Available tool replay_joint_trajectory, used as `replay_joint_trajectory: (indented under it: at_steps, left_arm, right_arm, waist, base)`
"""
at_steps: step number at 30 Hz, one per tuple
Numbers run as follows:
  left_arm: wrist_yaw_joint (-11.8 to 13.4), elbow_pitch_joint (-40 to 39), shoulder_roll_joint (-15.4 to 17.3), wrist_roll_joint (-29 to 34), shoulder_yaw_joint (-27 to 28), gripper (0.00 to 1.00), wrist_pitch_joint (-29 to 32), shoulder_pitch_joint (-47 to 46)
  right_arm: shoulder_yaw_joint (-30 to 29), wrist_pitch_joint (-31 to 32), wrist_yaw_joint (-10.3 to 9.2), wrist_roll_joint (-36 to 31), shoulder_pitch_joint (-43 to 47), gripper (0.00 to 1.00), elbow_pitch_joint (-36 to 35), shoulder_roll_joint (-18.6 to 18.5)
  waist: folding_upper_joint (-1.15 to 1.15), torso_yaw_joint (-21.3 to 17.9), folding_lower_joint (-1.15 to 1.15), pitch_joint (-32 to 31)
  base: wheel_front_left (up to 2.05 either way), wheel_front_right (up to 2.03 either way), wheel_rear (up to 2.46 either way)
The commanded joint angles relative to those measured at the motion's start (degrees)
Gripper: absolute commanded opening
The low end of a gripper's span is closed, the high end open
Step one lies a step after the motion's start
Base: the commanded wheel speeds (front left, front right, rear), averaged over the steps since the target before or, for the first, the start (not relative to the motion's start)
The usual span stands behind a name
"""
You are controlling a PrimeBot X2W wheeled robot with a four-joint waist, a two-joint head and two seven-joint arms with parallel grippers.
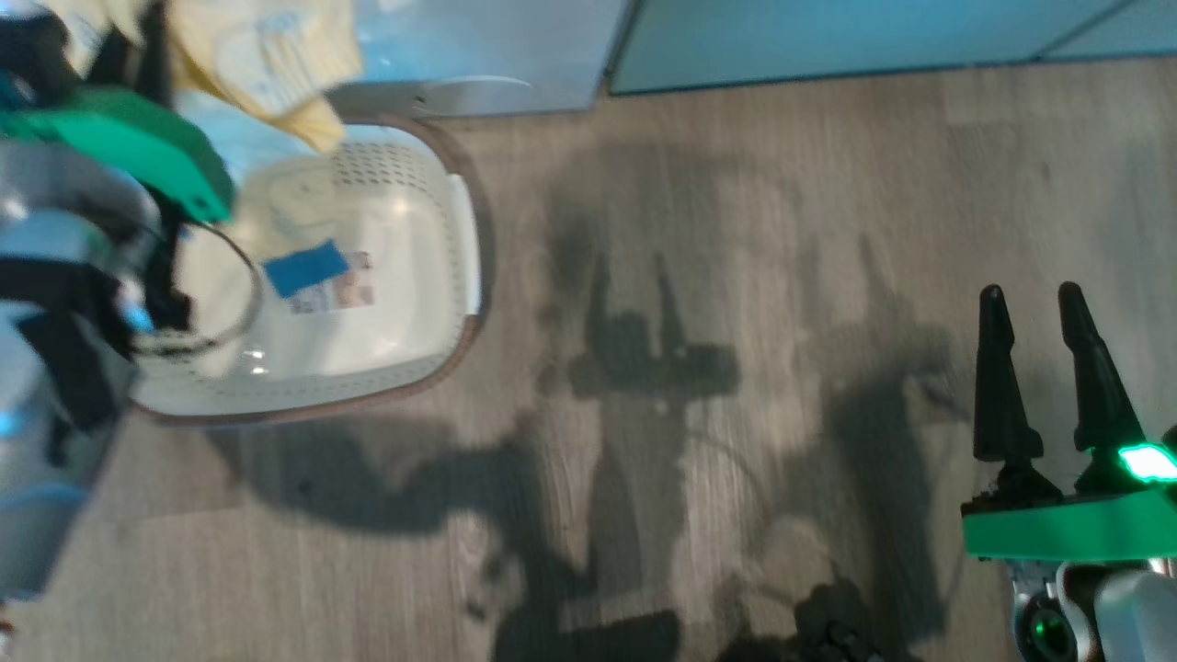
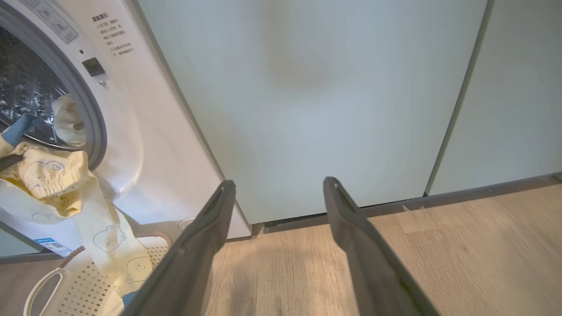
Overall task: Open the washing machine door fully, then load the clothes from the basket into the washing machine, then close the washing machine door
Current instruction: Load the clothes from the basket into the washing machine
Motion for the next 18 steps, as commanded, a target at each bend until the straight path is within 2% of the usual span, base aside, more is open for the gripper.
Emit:
replay_joint_trajectory:
  at_steps: [1, 5, 10, 18]
  left_arm:
    - [-0.62, -0.89, 4.15, -0.71, 3.13, 0.00, 2.20, -3.55]
    - [-2.38, 0.42, 7.02, -4.06, 4.48, 0.00, 10.53, -8.81]
    - [-3.23, 0.90, 11.23, -4.27, 4.44, 0.00, 18.66, -16.17]
    - [-4.51, 3.78, 14.81, -2.64, 3.62, 0.00, 24.02, -26.46]
  right_arm:
    - [1.22, -0.37, -0.16, 0.83, -0.90, 1.00, -1.53, -0.40]
    - [1.83, -0.37, -0.16, 2.39, -1.57, 1.00, -1.50, -0.40]
    - [2.44, -0.37, -0.16, 3.94, -2.17, 1.00, -1.45, -0.40]
    - [4.04, -0.37, -0.16, 5.61, -3.16, 1.00, -1.48, -0.39]
  waist:
    - [0.00, -2.19, 0.00, 2.13]
    - [0.00, -3.55, 0.00, 3.50]
    - [0.00, -4.76, 0.00, 4.92]
    - [0.00, -6.66, 0.00, 7.22]
  base:
    - [0.00, 0.00, 0.00]
    - [0.00, 0.00, 0.00]
    - [0.00, 0.00, 0.00]
    - [0.00, 0.00, 0.00]
